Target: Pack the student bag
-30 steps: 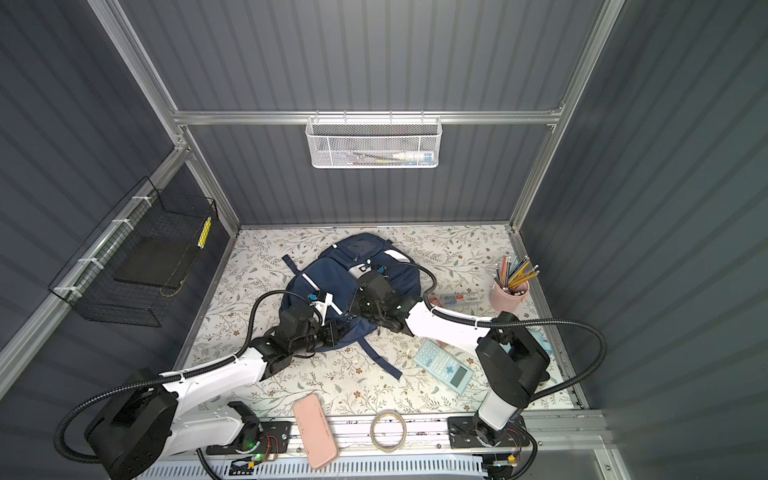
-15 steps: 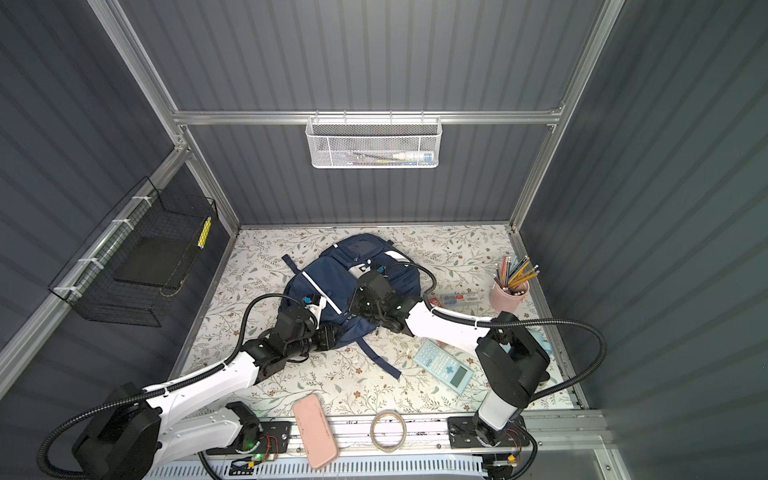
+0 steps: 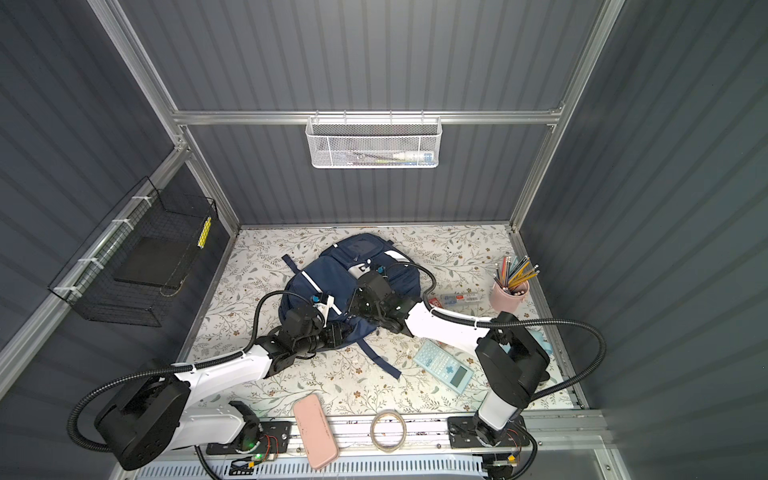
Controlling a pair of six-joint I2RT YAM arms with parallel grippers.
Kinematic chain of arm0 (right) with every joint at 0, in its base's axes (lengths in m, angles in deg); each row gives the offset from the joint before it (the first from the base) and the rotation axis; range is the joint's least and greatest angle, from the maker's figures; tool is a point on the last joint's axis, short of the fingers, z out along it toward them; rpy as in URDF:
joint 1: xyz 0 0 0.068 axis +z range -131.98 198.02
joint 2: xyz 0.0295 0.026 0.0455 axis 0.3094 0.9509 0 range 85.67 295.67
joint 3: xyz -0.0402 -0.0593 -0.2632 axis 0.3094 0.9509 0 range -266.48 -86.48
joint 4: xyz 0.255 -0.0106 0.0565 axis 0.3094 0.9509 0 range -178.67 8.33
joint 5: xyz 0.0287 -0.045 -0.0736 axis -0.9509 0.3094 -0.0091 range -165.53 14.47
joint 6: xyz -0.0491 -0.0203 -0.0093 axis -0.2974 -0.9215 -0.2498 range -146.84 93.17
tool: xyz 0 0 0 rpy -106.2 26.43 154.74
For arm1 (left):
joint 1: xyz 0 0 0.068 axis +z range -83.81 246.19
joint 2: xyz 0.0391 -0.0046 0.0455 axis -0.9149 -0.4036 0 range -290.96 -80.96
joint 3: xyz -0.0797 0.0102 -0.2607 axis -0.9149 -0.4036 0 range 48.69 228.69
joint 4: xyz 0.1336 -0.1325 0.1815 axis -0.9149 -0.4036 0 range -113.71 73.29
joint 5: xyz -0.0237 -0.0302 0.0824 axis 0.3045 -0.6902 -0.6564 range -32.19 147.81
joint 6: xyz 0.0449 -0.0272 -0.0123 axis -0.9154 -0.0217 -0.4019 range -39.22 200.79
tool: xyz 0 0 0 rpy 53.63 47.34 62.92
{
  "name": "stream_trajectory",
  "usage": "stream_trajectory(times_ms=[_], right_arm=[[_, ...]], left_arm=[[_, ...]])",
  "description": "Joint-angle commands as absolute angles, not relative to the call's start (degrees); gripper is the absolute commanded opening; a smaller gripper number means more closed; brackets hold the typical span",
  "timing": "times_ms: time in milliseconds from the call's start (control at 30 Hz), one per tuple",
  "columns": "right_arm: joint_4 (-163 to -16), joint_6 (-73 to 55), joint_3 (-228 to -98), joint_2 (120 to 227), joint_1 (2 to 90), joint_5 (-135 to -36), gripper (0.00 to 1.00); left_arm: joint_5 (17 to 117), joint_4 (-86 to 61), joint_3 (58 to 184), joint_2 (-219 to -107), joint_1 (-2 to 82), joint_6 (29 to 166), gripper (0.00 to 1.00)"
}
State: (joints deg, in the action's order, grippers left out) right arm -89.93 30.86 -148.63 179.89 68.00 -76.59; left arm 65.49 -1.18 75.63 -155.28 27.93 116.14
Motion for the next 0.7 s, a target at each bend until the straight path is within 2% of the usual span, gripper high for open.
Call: stream_trajectory(times_ms=[0, 167, 300, 500, 567, 667], right_arm=[[-95.06, 30.77, -149.79, 178.96, 70.30, -80.97, 0.00], [-95.87, 31.34, -149.41, 179.67, 70.48, -81.33, 0.00], [-96.87, 32.04, -148.68, 180.01, 70.49, -81.84, 0.00], [-97.46, 32.27, -147.40, 179.68, 70.32, -81.43, 0.00], [-96.90, 31.63, -147.43, 179.37, 70.23, -81.31, 0.00], [-95.37, 30.82, -147.75, 178.97, 69.98, -80.94, 0.00]], left_arm=[[63.74, 4.25, 78.85, -155.78, 28.58, 115.68, 0.40], [66.16, 8.74, 80.01, -158.64, 28.58, 116.63, 0.35], [67.39, 10.74, 80.81, -159.96, 28.58, 117.11, 0.23], [64.28, 4.96, 81.40, -157.85, 28.58, 117.09, 0.12], [61.09, 0.48, 81.81, -156.71, 28.58, 116.02, 0.00], [59.42, -2.08, 81.25, -154.99, 28.58, 114.30, 0.00]])
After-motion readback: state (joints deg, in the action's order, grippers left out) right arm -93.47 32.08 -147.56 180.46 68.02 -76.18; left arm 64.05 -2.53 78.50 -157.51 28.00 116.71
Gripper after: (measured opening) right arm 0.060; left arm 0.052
